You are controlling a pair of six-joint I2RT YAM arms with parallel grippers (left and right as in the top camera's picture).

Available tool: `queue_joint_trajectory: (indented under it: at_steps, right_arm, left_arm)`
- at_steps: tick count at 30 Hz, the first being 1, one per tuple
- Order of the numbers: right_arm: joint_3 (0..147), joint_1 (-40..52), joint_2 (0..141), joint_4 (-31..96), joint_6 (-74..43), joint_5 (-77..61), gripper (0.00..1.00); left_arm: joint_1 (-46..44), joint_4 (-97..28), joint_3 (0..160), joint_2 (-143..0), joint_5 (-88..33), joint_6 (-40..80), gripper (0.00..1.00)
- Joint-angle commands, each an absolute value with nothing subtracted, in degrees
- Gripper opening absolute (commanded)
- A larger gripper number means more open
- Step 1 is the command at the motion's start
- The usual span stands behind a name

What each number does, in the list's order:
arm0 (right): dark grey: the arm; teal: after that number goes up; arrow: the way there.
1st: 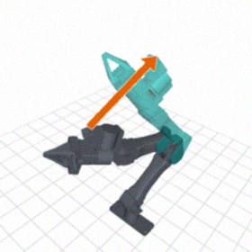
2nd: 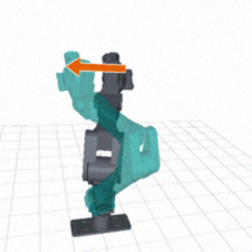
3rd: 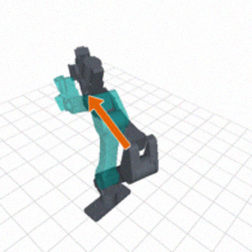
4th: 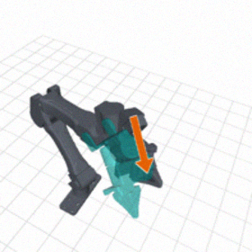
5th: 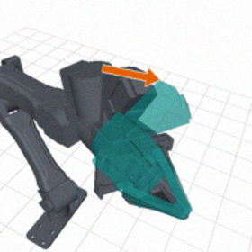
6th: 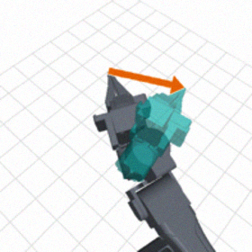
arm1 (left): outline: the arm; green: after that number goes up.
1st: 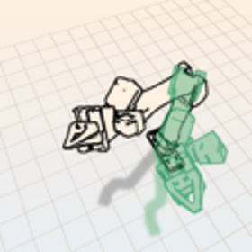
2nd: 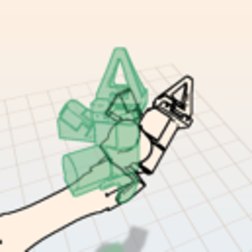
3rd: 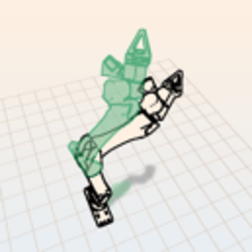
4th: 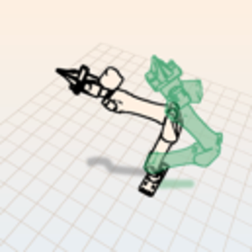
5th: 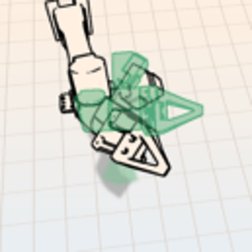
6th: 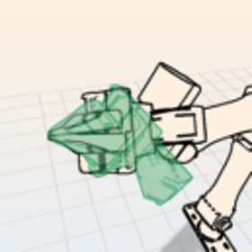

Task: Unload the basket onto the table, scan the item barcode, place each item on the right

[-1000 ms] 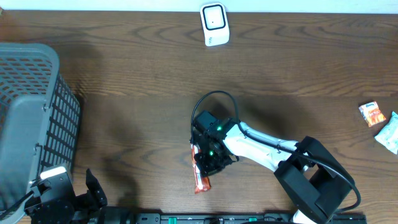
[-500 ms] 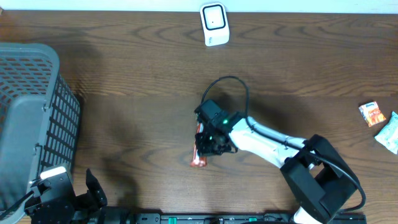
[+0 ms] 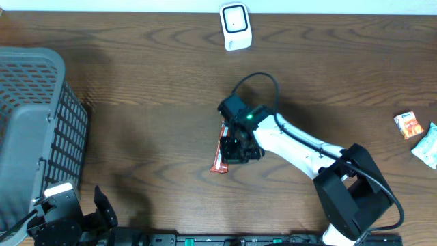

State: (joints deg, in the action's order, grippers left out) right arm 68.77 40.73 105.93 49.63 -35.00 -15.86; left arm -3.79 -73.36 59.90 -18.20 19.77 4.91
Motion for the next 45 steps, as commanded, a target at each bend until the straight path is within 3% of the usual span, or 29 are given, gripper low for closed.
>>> queue_joint_trajectory:
  at_steps: [1, 7, 17, 22, 27, 31, 33, 36, 38, 41, 43, 45]
  right_arm:
    - [67.7, 42.5, 106.4, 51.0, -35.6, -3.4, 0.01]
    - [65.2, 44.2, 106.5, 46.0, -35.8, -2.3, 0.03]
    - [63.3, 49.0, 111.7, 33.2, -37.6, -15.7, 0.04]
    - [64.2, 50.2, 111.6, 24.4, -37.6, -16.7, 0.24]
    - [70.1, 47.7, 110.7, 26.7, -32.1, -20.2, 0.42]
    - [78.8, 44.6, 110.3, 36.9, -20.7, -20.8, 0.84]
    - [83.5, 42.8, 110.3, 42.8, -14.1, -19.8, 0.99]
    - [89.6, 40.0, 110.3, 50.9, 4.0, -19.1, 0.99]
    - [91.4, 38.4, 110.3, 53.8, 8.2, -13.0, 0.99]
    - [91.5, 35.5, 110.3, 54.3, -10.2, -1.5, 0.99]
    - [91.5, 33.3, 110.5, 57.8, -28.3, -3.0, 0.96]
    - [91.5, 32.0, 110.5, 59.0, -38.1, -9.5, 0.99]
  left_arm:
    - [-3.6, -73.5, 59.8, -17.8, 19.9, 5.3, 0.90]
    - [-3.6, -73.5, 59.8, -17.8, 19.9, 5.3, 0.90]
    - [-3.6, -73.5, 59.8, -17.8, 19.9, 5.3, 0.90]
    - [-3.6, -73.5, 59.8, -17.8, 19.9, 5.3, 0.90]
    - [-3.6, -73.5, 59.8, -17.8, 19.9, 5.3, 0.90]
    - [-3.6, -73.5, 59.8, -17.8, 19.9, 5.3, 0.90]
    - [-3.6, -73.5, 59.8, -17.8, 19.9, 5.3, 0.90]
    - [-3.6, -73.5, 59.8, -17.8, 19.9, 5.3, 0.90]
    - [-3.6, -73.5, 59.8, -17.8, 19.9, 5.3, 0.90]
    - [-3.6, -73.5, 59.8, -17.8, 19.9, 5.3, 0.90]
    - [-3.6, -73.5, 59.8, -17.8, 19.9, 5.3, 0.90]
    - [-3.6, -73.5, 59.8, -17.8, 19.9, 5.3, 0.90]
